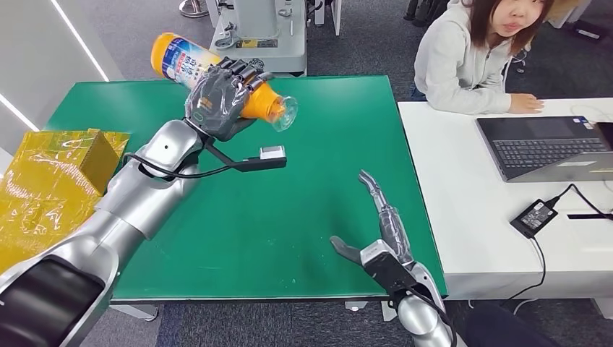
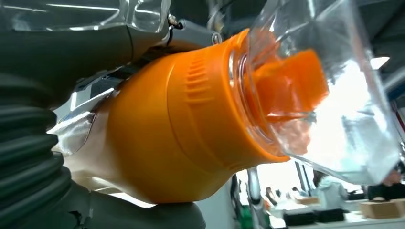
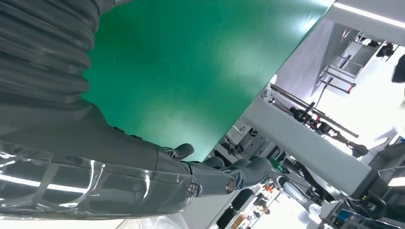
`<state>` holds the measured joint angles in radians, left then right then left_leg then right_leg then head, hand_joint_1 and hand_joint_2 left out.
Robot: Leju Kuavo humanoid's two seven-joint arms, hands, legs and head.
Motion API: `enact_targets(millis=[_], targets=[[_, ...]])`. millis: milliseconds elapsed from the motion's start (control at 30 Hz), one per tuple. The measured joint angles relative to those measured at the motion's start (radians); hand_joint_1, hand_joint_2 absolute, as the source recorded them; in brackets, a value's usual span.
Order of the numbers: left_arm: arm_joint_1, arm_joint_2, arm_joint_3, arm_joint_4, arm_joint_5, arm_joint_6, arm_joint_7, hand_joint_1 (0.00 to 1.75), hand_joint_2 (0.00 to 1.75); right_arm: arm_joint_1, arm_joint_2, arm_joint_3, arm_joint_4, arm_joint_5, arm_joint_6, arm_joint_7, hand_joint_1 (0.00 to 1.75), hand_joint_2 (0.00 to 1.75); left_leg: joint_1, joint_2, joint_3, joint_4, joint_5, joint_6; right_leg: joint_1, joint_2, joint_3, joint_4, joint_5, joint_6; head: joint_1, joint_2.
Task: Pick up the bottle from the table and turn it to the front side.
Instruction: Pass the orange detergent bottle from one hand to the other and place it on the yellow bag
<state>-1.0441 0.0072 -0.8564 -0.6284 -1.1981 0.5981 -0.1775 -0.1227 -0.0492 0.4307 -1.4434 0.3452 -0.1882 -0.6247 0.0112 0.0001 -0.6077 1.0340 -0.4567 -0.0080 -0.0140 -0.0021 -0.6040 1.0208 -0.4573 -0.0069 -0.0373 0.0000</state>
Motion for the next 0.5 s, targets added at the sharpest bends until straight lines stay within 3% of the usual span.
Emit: enact_targets(millis=[133,233,367,500], targets=[[-0.033,0.033,-0.052,0.044,-0.275,0.001,0.132,1.75,1.75,0.007,0.0,0.003,-0.004,0.0,-0.005,-0.005,0.0,1.75,0.0,0.0,0.0,0.0,0.0,0.0,0.0,0.0,0.0,0.0,0.0,0.0,0.0,0.0],[-0.065,0.067,-0.115,0.08,-0.356,-0.009,0.194,1.75,1.75,0.014,0.0,0.007,-0.006,0.002,-0.012,-0.009,0.0,1.75,0.0,0.001,0.0,0.0,0.0,0.0,0.0,0.001,0.0,0.001,0.0,0.0,0.0,0.0],[-0.078,0.137,-0.156,0.103,-0.308,-0.007,0.172,1.75,1.75,0.036,-0.001,0.007,-0.018,0.002,-0.033,-0.011,0.0,1.75,0.0,0.002,0.0,-0.001,0.0,0.0,0.0,0.002,0.0,0.001,0.0,0.0,0.0,0.0],[-0.037,0.262,-0.138,0.102,-0.207,0.025,0.107,1.75,1.75,0.076,-0.001,-0.003,-0.035,0.003,-0.045,-0.02,0.0,1.75,0.0,0.007,0.004,-0.003,-0.002,-0.002,0.0,0.008,0.0,0.002,-0.001,-0.001,0.0,0.0]])
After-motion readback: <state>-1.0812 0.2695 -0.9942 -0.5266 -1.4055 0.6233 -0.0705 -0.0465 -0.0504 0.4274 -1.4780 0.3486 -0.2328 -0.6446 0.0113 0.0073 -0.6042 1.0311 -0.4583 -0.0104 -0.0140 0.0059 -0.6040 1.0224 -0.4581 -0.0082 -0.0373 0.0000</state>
